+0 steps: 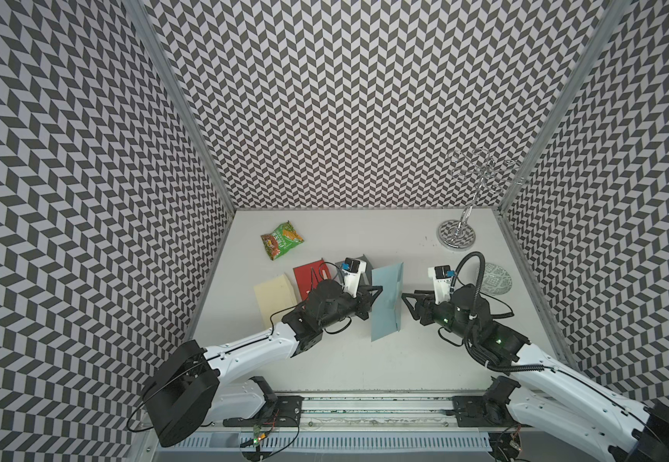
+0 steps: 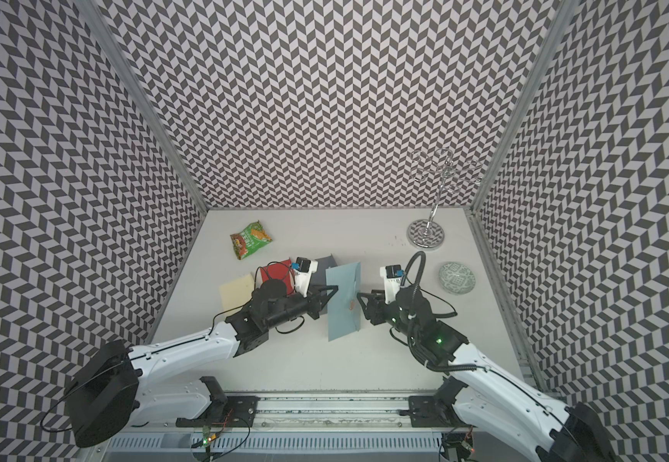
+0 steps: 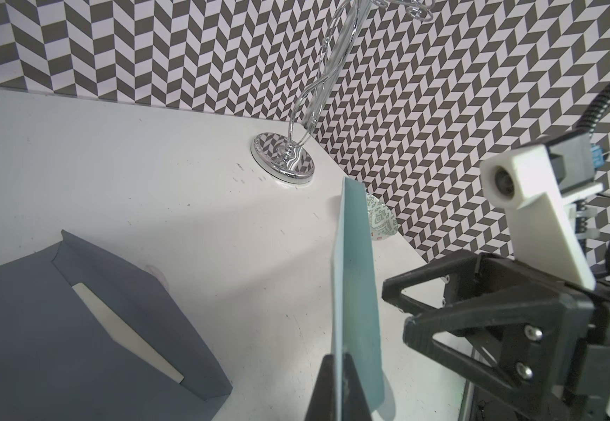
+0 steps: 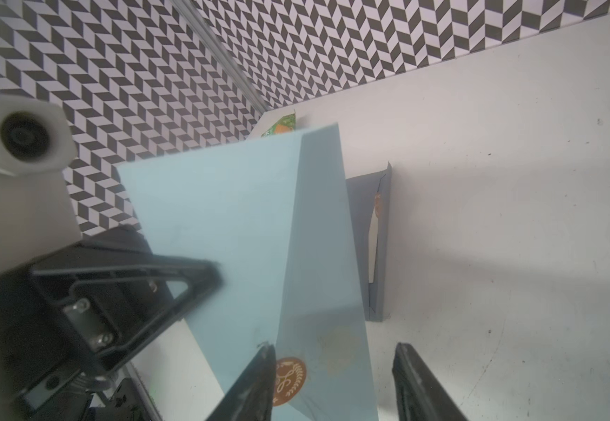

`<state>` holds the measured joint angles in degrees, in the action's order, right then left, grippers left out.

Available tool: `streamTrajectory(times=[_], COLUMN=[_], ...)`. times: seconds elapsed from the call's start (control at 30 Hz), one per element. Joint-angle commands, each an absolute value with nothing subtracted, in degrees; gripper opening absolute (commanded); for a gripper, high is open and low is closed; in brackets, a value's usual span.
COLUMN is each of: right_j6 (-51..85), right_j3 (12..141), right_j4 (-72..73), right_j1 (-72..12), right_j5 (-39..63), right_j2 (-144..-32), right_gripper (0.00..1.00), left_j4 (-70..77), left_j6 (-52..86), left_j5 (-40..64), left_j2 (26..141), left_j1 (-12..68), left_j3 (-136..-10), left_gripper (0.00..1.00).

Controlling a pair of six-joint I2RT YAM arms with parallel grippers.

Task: Open the envelope
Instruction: Open the envelope flap on the envelope.

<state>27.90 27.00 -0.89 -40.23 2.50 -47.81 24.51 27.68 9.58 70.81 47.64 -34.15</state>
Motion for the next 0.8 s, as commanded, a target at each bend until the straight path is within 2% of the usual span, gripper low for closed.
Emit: streamTrajectory(times=[0.0,0.13,0.2,0.3,0.43,0.6,0.7,0.77], right_j6=[23.58,23.74,24.08,21.49,18.75,19.07,22.43,24.76], right_j3=[24.52,17.11,14.89,15.31,17.49,17.16,15.64,14.34], right_j4=[6.28,16.9,20.63,18.93,16.98,21.78,24.82,26.25], right_j1=[-40.05,-40.08,-40.82,-42.46,-44.5,-46.01,-46.23,-46.23], right_j5=[8.05,16.57,17.25,8.67,-2.98,-4.87,-9.47,-13.49], right_j2=[-44.13,-40.43,-41.42,-45.46,-50.05,-51.82,-51.15,-49.93], right_gripper=[0.56,0.52,0.52,0.52,0.59,0.6,0.61,0.57], left_j4=[25.82,27.52,28.46,29.49,29.82,30.99,31.31,31.27], left_j6=[25.89,27.04,27.55,27.95,28.13,28.48,28.52,28.35], left_j5=[8.13,7.48,7.52,7.9,9.56,10.29,10.17,10.11], left_j2=[70.04,70.91,71.19,71.41,72.04,71.79,70.93,70.04], left_j1=[47.72,47.72,47.74,47.72,47.64,47.68,47.58,47.31], left_j3=[-35.32,-35.27,-35.08,-35.07,-35.73,-35.15,-34.43,-34.03], left_gripper=[0.0,0.0,0.0,0.0,0.0,0.0,0.0,0.0])
